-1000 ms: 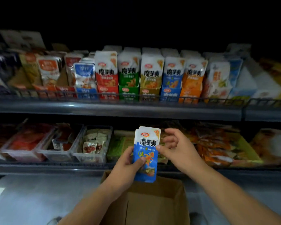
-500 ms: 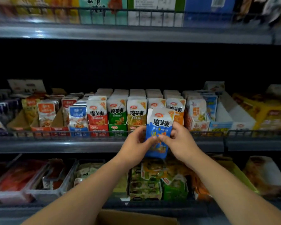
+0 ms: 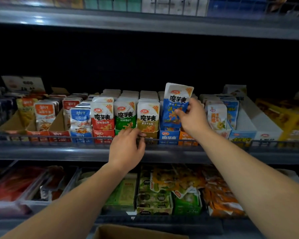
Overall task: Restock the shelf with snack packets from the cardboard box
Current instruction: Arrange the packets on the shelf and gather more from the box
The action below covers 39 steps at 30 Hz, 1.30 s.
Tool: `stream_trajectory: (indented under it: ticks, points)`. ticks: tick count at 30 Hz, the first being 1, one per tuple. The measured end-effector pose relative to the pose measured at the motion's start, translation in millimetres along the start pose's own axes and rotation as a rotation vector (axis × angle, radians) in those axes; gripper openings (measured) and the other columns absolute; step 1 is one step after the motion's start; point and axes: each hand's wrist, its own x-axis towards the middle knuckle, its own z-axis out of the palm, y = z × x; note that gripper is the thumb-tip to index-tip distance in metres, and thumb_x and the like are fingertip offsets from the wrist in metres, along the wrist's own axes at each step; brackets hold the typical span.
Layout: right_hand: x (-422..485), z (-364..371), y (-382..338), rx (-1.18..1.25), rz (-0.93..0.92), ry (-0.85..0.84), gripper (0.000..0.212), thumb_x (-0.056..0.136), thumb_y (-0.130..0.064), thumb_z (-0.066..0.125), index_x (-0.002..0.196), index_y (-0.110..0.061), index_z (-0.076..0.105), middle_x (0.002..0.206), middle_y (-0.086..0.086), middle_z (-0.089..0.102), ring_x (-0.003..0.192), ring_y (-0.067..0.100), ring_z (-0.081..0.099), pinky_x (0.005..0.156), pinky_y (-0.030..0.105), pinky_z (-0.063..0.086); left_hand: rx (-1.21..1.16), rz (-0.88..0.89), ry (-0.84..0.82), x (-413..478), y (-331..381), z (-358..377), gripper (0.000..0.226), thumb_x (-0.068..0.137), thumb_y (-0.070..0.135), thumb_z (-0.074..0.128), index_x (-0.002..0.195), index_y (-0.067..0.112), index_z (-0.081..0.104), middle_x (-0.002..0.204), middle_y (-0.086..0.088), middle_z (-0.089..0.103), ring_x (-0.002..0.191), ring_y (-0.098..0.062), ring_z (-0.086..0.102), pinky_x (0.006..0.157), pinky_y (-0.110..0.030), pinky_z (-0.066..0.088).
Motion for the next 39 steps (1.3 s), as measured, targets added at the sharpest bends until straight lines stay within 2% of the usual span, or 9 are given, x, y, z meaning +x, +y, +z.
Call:
stream_trajectory:
  ticks: [7,12,14,16,19,21,27,36,39]
  points:
    - [6,16,29,-0.192,-0.004,-0.036,0.047,0.094,-0.035,0.067,0.133,-0.018,0.048,0.126,0.009,0.063,0.113,0.031,0.063,0.089,0.052,0.056,0.071,0.055,-0.017,-1,-3,2,0.037,0.097,0.038,0.056,0.131,0.023,0.058,0.120,0.005,0.065,0.112,-0.020,0.057,0.091,-0.040,0.051]
    - [-8,10,31,-0.303,0.005,-0.124,0.025,0.094,-0.027,0.069,0.097,-0.012,0.048,0.098,0.011,0.063,0.084,0.022,0.061,0.066,0.037,0.050,0.106,0.046,-0.047,1,-1,3,0.042,0.098,0.038,0.054,0.137,0.025,0.053,0.127,0.001,0.062,0.121,-0.024,0.053,0.098,-0.042,0.047]
    - [-12,10,37,-0.367,-0.001,-0.142,0.028,0.092,-0.031,0.071,0.098,-0.017,0.047,0.099,0.006,0.060,0.092,0.025,0.059,0.073,0.038,0.049,0.120,0.036,-0.052,0,1,4,0.044,0.098,0.038,0.053,0.140,0.025,0.051,0.132,-0.001,0.060,0.126,-0.026,0.050,0.102,-0.043,0.043]
    - [-14,10,36,-0.380,-0.026,-0.165,0.041,0.090,-0.035,0.072,0.117,-0.021,0.045,0.114,0.003,0.058,0.110,0.025,0.056,0.089,0.042,0.051,0.121,0.030,-0.044,-1,2,5,0.044,0.098,0.038,0.054,0.141,0.025,0.051,0.134,-0.002,0.059,0.128,-0.026,0.048,0.104,-0.044,0.042]
    - [-18,8,27,-0.260,-0.094,-0.089,0.077,0.092,-0.038,0.069,0.152,-0.026,0.021,0.148,0.005,0.043,0.137,0.022,0.040,0.105,0.030,0.038,0.112,0.015,-0.033,-2,2,6,0.045,0.097,0.036,0.055,0.141,0.025,0.052,0.137,-0.004,0.058,0.129,-0.028,0.047,0.104,-0.044,0.041]
    - [-18,5,20,-0.247,-0.185,-0.017,0.086,0.096,-0.035,0.065,0.158,-0.032,0.006,0.158,0.001,0.031,0.138,0.010,0.033,0.103,0.024,0.031,0.116,0.017,-0.026,-3,2,7,0.046,0.097,0.036,0.056,0.141,0.024,0.052,0.135,-0.004,0.058,0.127,-0.028,0.048,0.102,-0.045,0.042]
    - [-8,14,30,-0.397,-0.207,-0.099,0.058,0.103,-0.032,0.051,0.155,-0.032,0.025,0.149,0.009,0.045,0.131,0.027,0.049,0.104,0.038,0.042,0.101,0.017,-0.021,-4,2,7,0.047,0.097,0.036,0.056,0.142,0.025,0.051,0.133,-0.003,0.058,0.128,-0.028,0.048,0.103,-0.045,0.043]
    - [-37,6,23,-0.347,-0.179,-0.011,0.074,0.099,-0.031,0.060,0.157,-0.032,0.014,0.149,0.007,0.039,0.133,0.024,0.044,0.101,0.032,0.040,0.081,0.066,-0.166,-4,-3,-10,0.055,0.099,0.035,0.055,0.152,0.027,0.041,0.139,-0.001,0.054,0.134,-0.026,0.043,0.110,-0.043,0.041]
    - [-55,-2,23,-0.350,-0.103,0.052,0.075,0.098,-0.032,0.061,0.157,-0.023,0.016,0.152,0.005,0.039,0.137,0.023,0.040,0.108,0.037,0.038,0.124,0.081,-0.151,-5,-2,-23,0.053,0.098,0.032,0.055,0.149,0.023,0.044,0.141,-0.005,0.054,0.133,-0.028,0.044,0.109,-0.042,0.040]
